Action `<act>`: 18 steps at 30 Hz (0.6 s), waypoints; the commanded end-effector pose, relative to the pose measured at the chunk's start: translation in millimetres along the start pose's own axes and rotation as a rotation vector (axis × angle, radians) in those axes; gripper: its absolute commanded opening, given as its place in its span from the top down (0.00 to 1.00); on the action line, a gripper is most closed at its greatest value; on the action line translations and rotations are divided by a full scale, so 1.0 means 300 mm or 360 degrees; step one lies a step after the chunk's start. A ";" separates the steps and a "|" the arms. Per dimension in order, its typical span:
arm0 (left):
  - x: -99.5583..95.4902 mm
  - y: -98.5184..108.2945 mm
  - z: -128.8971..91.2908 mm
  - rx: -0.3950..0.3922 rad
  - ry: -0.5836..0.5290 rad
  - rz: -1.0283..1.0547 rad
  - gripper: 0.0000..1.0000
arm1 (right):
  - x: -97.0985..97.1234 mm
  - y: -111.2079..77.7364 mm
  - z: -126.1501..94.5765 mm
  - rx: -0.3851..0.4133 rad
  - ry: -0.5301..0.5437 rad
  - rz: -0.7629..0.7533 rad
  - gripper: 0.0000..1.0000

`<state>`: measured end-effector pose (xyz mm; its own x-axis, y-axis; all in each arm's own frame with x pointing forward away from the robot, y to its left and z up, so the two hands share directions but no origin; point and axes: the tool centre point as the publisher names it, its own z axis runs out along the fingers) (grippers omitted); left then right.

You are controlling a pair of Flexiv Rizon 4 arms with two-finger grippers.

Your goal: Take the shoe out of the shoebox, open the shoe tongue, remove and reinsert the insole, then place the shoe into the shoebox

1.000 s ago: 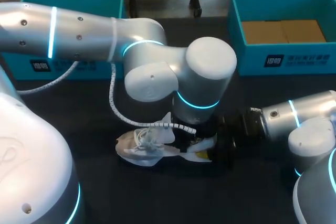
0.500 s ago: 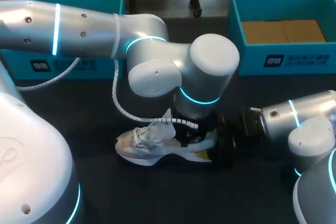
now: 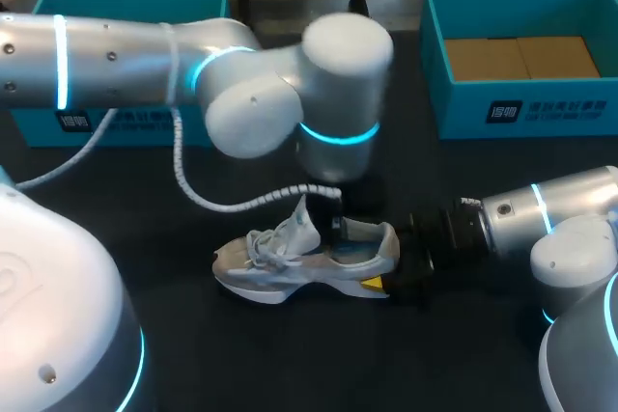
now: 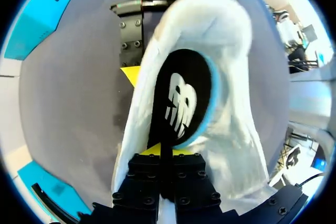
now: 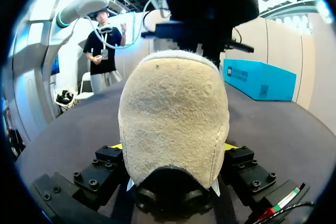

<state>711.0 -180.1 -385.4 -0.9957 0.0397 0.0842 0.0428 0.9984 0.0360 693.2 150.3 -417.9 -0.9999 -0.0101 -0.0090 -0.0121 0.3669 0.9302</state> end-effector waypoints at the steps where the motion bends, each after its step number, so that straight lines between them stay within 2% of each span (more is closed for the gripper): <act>1: -0.009 0.061 -0.058 0.0216 0.0033 0.0044 1.00 | 0.015 -0.013 0.012 0.0005 0.0000 -0.0001 1.00; 14: 0.010 0.045 -0.112 0.0364 0.0033 0.0075 1.00 | 0.015 -0.013 0.012 0.0005 0.0000 -0.0001 1.00; 18: 0.007 0.025 -0.123 0.0371 0.0000 0.0041 1.00 | 0.015 -0.013 0.012 0.0005 0.0000 -0.0001 1.00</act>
<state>714.6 -176.8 -350.3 -0.9930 0.0690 0.0955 0.0526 0.9848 -0.1653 692.8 150.1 -418.0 -0.9999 -0.0106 -0.0096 -0.0128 0.3670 0.9301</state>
